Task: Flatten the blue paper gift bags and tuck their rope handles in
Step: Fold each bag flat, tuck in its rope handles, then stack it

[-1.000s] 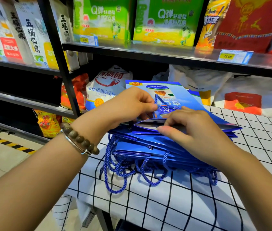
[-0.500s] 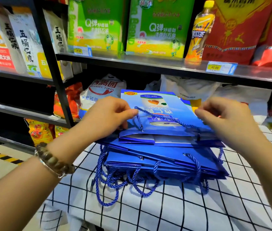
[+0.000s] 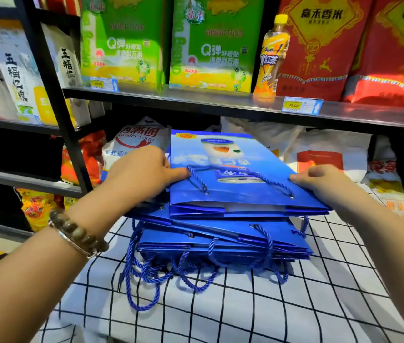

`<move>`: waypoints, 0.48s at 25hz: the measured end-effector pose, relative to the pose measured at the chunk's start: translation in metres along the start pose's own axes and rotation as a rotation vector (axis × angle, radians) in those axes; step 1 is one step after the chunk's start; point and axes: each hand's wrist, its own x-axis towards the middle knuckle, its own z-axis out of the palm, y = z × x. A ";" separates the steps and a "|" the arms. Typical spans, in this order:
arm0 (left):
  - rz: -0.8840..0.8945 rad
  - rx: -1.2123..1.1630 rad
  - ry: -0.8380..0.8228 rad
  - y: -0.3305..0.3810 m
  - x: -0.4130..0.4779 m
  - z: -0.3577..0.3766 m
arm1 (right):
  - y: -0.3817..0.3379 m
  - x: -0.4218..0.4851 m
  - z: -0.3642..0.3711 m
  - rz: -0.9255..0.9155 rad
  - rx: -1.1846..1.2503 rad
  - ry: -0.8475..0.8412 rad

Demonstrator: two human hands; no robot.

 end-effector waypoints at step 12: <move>0.349 0.076 -0.049 0.175 -0.049 0.063 | 0.125 -0.090 -0.147 0.192 0.023 0.334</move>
